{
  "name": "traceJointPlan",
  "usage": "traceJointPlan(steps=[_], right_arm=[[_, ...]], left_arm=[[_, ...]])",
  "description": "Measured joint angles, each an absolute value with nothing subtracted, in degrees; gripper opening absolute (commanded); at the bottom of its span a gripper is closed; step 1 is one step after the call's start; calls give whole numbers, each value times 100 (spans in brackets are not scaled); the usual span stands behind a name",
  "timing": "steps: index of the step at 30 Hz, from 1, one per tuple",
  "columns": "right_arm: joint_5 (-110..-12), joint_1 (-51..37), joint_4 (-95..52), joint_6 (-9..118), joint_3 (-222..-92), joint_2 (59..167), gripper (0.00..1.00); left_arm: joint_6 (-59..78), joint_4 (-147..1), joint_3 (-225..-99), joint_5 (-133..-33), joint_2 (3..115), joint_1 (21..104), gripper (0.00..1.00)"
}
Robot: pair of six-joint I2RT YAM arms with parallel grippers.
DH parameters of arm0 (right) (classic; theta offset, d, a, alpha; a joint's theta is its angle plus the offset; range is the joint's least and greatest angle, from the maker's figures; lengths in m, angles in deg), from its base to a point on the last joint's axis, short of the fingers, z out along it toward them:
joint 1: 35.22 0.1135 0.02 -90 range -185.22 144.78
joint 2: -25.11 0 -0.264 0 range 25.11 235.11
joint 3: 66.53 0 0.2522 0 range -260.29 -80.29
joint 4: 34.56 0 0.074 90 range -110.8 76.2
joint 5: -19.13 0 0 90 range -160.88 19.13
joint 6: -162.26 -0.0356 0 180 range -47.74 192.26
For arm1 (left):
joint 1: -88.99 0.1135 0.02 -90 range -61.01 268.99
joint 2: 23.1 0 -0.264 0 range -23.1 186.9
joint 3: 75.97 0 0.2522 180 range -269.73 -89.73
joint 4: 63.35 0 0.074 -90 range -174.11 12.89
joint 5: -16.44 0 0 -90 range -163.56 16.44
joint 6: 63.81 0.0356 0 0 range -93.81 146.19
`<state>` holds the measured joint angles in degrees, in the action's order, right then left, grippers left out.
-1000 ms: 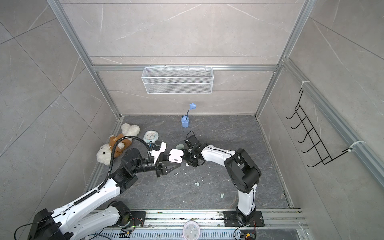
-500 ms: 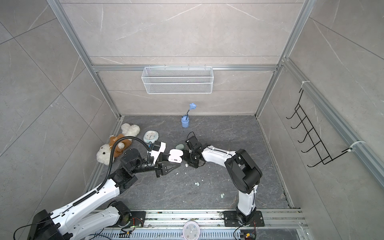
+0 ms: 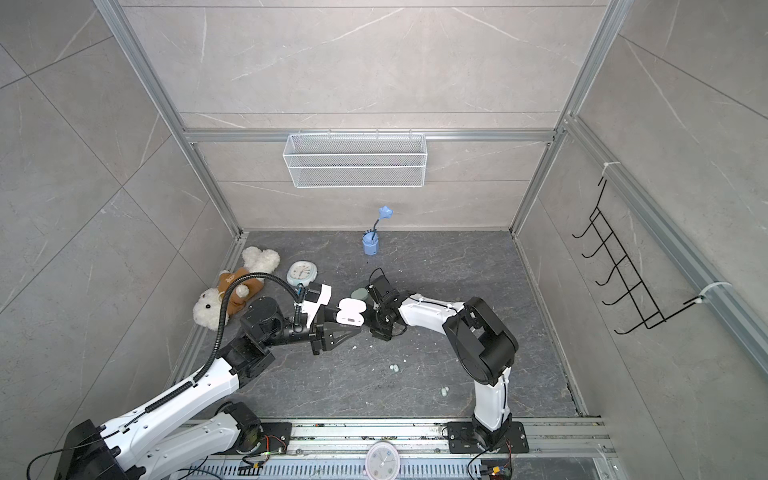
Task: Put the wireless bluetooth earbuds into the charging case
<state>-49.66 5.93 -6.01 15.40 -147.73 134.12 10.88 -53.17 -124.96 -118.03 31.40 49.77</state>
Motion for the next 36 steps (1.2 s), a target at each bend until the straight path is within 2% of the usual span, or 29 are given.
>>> traceJointPlan(steps=[7, 12, 24, 36], right_arm=[[-4835, 744, -754, 1509, -14987, 13537, 88], [-4966, 718, -287, 1796, -15151, 13484, 88], [-5156, 40, 736, 3028, -15435, 13198, 90], [-4826, 34, 942, 3962, -15800, 13823, 90]], left_arm=[[1090, -5330, -12496, -11801, 3140, 4977, 14], [1131, -5402, -12496, -11770, 3129, 4977, 14], [1131, -5437, -12496, -11759, 3129, 4977, 14], [1147, -5483, -12496, -11759, 3129, 4977, 14]])
